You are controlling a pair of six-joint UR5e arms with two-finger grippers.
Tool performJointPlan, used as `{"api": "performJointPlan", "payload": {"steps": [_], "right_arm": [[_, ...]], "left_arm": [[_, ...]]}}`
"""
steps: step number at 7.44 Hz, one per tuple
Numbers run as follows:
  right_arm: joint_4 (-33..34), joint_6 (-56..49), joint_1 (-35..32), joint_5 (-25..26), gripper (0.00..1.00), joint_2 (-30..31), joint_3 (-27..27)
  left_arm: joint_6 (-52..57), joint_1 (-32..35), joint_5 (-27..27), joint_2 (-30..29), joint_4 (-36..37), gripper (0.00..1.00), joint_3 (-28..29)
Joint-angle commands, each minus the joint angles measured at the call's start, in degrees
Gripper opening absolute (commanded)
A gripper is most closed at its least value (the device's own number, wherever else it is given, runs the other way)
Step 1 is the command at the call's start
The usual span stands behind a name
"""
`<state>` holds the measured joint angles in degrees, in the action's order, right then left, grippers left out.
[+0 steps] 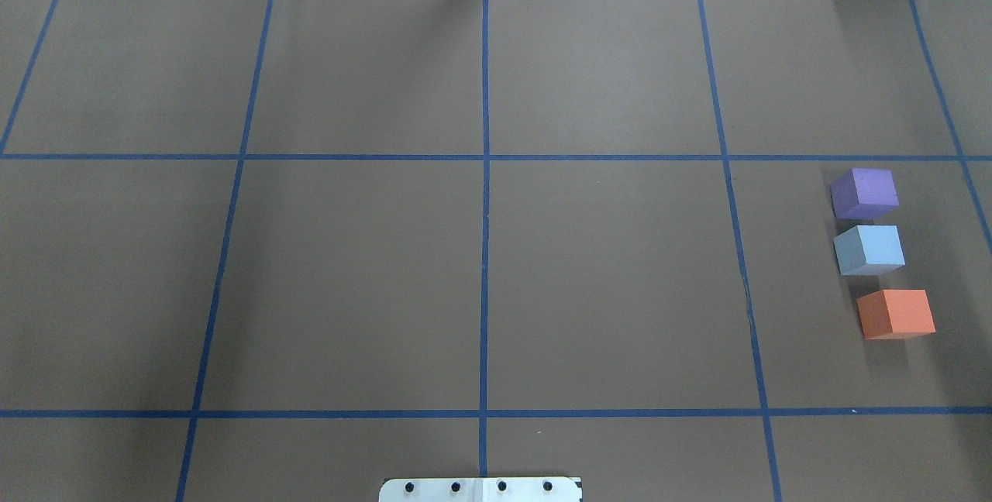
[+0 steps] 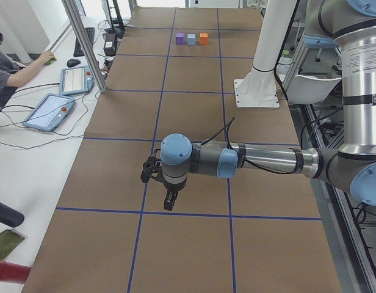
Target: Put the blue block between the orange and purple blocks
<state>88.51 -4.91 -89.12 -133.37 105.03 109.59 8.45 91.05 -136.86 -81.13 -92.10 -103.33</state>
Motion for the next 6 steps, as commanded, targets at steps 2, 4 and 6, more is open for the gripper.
{"api": "performJointPlan", "payload": {"steps": [2,4,6], "right_arm": [[0.0,-0.01,0.0,-0.05,1.0,-0.09,0.01],[0.0,0.08,0.0,-2.4,1.0,-0.18,-0.07],[0.0,-0.01,0.0,-4.79,1.0,-0.18,-0.16]], "left_arm": [[-0.1,0.0,0.02,0.09,-0.01,1.0,-0.03],[-0.28,0.0,0.02,0.09,-0.01,1.0,-0.03],[-0.28,0.0,0.11,0.09,-0.01,1.0,-0.03]]}}
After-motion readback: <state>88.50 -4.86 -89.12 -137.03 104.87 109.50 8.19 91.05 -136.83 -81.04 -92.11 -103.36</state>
